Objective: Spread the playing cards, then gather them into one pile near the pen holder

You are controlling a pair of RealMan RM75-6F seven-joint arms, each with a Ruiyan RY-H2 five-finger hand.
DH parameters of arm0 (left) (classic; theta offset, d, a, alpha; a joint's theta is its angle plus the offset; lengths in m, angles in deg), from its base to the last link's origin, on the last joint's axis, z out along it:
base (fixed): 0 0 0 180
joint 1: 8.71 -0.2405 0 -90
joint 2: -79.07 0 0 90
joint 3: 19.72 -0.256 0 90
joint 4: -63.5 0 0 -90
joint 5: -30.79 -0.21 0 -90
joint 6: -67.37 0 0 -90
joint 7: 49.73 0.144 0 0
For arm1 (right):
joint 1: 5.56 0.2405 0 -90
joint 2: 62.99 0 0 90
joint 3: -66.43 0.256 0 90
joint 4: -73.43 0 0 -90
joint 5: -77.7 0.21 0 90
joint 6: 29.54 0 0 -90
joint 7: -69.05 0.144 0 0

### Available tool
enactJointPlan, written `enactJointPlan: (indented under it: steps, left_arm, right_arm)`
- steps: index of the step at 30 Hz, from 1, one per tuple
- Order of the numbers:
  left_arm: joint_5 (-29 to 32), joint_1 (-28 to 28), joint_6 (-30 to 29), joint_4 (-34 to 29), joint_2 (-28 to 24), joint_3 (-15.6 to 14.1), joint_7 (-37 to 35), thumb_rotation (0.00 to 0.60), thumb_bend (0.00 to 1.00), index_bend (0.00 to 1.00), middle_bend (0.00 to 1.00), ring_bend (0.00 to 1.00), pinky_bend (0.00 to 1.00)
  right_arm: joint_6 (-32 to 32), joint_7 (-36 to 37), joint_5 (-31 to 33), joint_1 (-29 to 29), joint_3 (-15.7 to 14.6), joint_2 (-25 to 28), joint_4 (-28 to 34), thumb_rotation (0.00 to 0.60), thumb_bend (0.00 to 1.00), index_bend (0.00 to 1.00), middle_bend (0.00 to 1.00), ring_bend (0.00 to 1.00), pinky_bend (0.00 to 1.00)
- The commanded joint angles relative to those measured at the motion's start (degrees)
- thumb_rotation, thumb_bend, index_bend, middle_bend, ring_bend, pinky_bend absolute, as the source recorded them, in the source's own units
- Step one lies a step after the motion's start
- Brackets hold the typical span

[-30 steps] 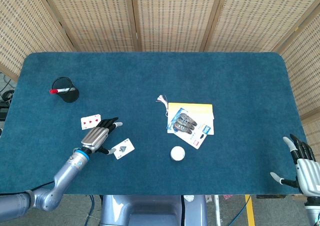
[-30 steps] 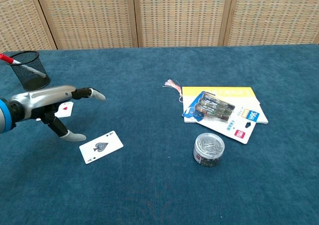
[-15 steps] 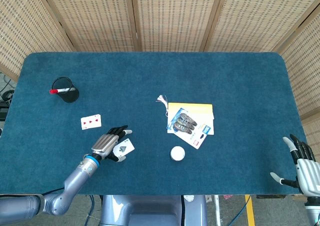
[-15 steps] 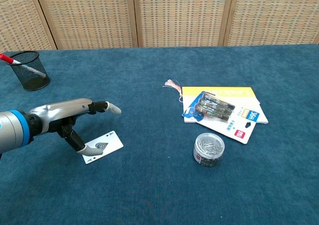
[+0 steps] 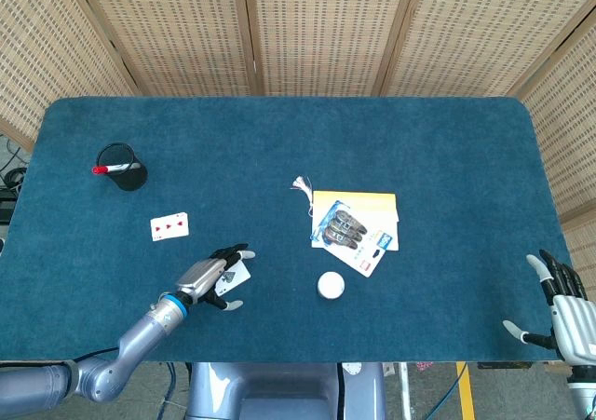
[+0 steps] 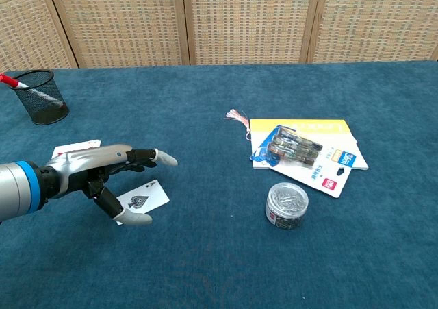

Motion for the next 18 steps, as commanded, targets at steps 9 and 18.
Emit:
enactJointPlan:
  steps: [9, 18]
  left_arm:
    - [-8.2, -0.5, 1.5, 4.3, 1.4, -1.3, -11.1, 0.600, 0.26, 0.11, 0.00, 0.00, 0.00]
    - [-10.1, 0.0, 1.8, 5.4, 2.3, -2.2, -13.5, 0.600, 0.26, 0.11, 0.00, 0.00, 0.00]
  right_arm:
    - [0.0, 0.1, 0.0, 0.0, 0.0, 0.0, 0.0, 0.600, 0.16, 0.06, 0.00, 0.00, 0.00]
    - [0.0, 0.1, 0.0, 0.0, 0.0, 0.0, 0.0, 0.600, 0.16, 0.06, 0.00, 0.00, 0.00]
